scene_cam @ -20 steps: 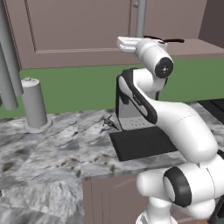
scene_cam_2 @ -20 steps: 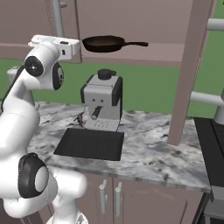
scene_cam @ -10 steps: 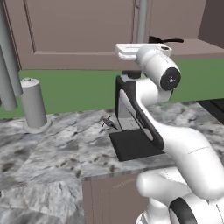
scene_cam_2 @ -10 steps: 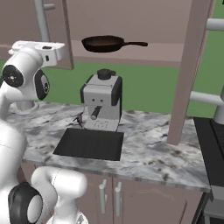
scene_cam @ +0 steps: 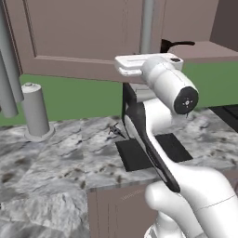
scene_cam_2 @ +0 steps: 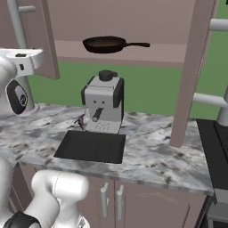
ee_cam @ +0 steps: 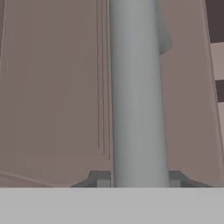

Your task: Pick the pan from the cabinet and place it on the stove. Then turn on the stove burner for the pan.

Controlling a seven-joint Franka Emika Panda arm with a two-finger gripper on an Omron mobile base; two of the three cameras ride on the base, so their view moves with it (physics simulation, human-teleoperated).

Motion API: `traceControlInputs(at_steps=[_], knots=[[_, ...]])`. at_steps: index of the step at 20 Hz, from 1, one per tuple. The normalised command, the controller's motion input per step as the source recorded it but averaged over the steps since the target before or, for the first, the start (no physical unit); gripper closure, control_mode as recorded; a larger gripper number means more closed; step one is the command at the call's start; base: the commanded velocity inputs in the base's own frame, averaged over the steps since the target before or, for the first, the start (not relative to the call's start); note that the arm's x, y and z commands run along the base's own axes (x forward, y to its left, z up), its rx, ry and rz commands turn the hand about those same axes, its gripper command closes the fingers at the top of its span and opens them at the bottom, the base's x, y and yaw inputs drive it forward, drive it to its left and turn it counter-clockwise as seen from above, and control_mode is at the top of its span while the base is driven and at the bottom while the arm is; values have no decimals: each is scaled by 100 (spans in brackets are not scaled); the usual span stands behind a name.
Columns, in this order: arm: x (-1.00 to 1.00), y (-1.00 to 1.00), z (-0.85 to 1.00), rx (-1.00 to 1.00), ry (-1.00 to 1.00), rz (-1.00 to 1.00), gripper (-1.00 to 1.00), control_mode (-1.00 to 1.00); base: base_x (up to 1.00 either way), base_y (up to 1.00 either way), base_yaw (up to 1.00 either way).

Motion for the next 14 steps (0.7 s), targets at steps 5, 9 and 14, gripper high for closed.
traceControlInputs(at_steps=[5, 9, 14], knots=[[-43, 41, -6, -2, 2, 11, 100, -100, 0, 0, 0], [-5, -9, -5, 11, 0, 4, -100, -100, 0, 0, 0], [-27, -56, 0, 20, 0, 0, -100, -100, 0, 0, 0]])
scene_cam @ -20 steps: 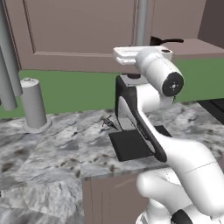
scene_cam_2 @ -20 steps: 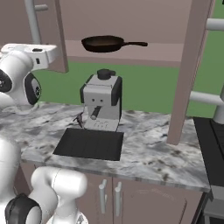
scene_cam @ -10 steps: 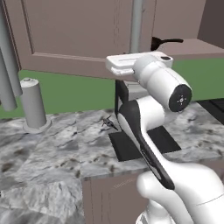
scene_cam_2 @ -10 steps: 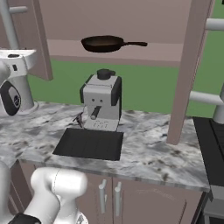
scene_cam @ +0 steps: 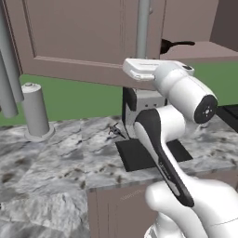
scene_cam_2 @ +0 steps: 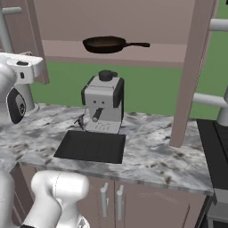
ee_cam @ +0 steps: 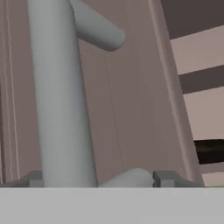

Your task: Pick the pan from the cabinet and place it on the stove. Then turn on the stove burner for the pan.

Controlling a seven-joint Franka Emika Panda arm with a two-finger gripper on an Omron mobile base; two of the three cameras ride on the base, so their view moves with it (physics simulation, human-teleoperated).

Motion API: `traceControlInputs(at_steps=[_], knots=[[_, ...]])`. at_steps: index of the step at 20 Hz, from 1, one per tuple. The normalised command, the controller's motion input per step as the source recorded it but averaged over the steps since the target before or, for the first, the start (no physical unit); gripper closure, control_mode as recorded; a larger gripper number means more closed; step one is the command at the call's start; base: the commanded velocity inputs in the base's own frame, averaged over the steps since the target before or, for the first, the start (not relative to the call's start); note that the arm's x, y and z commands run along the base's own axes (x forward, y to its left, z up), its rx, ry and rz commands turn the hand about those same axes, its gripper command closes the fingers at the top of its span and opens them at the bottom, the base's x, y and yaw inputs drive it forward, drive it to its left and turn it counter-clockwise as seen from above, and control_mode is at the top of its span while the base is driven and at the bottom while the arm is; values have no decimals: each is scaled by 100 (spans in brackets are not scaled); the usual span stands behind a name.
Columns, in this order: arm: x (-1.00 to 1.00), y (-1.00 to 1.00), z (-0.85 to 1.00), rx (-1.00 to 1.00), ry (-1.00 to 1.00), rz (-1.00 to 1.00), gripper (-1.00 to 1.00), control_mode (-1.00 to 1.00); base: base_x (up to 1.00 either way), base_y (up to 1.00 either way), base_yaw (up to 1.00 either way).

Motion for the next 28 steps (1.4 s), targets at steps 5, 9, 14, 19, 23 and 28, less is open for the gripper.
traceControlInputs(at_steps=[5, 9, 14, 19, 23, 28], knots=[[-42, -68, 0, 26, -2, 0, -100, -100, 0, 0, 0], [-36, -78, 1, 29, -2, 0, -100, -100, 0, 0, 0], [-7, -56, 4, 25, -2, 2, -100, -100, 0, 0, 0], [-3, -17, 13, 15, -9, 8, -100, -100, 0, 0, 0], [-20, 0, 6, 9, -13, 15, -100, -100, 0, 0, 0], [-28, 1, 12, 4, -7, 11, -100, -100, 0, 0, 0]])
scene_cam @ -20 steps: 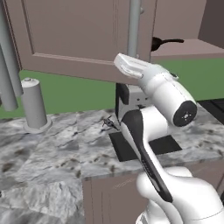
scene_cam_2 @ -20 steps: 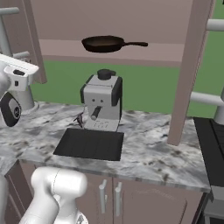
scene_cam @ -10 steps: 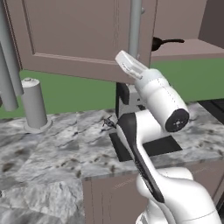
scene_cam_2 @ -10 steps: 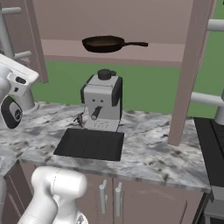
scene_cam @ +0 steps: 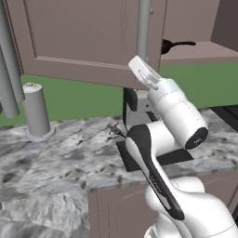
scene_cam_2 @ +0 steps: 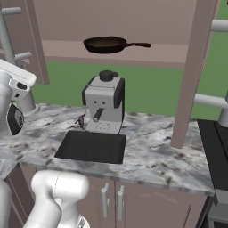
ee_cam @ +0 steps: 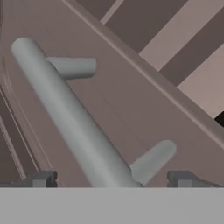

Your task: Pick the pan from the cabinet and place it on the stove. Then turn on the stove burner for the pan.

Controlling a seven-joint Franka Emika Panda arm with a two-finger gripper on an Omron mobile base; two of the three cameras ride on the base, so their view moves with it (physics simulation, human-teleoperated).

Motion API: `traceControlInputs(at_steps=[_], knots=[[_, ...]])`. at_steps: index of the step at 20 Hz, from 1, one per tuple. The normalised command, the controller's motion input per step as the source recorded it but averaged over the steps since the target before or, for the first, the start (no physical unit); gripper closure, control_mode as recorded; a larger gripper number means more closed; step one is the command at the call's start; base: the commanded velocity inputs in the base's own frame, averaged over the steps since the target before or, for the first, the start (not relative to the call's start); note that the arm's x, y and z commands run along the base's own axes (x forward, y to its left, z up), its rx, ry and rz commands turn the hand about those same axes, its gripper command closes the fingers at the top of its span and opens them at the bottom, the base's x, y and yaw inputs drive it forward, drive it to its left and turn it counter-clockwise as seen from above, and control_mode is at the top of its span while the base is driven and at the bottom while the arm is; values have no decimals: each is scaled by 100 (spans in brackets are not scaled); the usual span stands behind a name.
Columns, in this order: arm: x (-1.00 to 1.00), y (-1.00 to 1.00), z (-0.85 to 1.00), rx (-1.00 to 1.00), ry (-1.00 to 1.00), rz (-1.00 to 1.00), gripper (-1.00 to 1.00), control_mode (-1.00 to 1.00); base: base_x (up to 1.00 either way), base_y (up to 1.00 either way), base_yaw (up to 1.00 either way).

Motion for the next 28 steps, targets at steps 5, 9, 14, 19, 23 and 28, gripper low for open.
traceControlInputs(at_steps=[5, 9, 14, 19, 23, 28], knots=[[-69, -11, 37, 7, -7, 0, -100, -100, 0, 0, 0], [-90, -16, 50, 6, -4, 0, -100, -100, 0, 0, 0], [-50, -29, 41, 7, 4, 0, -100, -100, 0, 0, 0], [1, -55, 22, 10, 25, 0, -100, -100, 0, 0, 0], [8, -66, 1, 10, 32, 5, -100, -100, 0, 0, 0], [10, -77, -11, 12, 27, 11, -100, -100, 0, 0, 0]])
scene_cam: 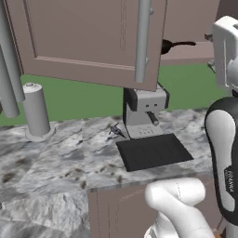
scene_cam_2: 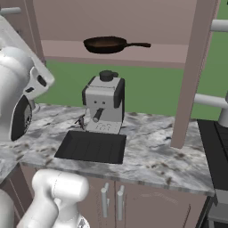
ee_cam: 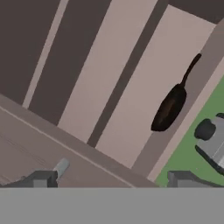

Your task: Pick the pan from the cabinet and place it on the stove. Then turn on the stove burner for the pan.

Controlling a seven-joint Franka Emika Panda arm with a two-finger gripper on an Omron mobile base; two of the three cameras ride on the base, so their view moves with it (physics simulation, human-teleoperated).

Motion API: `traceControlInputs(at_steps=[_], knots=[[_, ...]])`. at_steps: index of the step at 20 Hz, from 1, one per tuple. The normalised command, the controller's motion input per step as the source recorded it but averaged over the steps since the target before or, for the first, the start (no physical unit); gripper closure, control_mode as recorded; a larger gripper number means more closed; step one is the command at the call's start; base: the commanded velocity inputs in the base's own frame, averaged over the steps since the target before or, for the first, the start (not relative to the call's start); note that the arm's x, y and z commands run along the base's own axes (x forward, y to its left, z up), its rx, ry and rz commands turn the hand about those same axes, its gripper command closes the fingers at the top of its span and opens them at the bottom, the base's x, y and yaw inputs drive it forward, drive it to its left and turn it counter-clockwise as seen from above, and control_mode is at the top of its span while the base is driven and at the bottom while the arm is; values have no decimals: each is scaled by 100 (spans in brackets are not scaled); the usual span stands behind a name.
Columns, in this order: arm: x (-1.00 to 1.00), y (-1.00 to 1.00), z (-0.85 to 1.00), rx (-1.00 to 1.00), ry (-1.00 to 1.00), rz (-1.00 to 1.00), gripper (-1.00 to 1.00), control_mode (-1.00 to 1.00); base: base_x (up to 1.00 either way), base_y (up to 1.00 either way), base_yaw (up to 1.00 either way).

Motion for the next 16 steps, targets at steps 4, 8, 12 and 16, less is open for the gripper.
traceControlInputs(at_steps=[4, 8, 12, 16], knots=[[24, -42, -42, 6, 14, 12, -100, -100, 0, 0, 0], [28, 0, -38, 0, 0, 3, -100, -100, 0, 0, 0], [68, 0, -43, 0, 0, 23, -100, -100, 0, 0, 0], [73, 0, -30, 2, 0, 35, -100, -100, 0, 0, 0]])
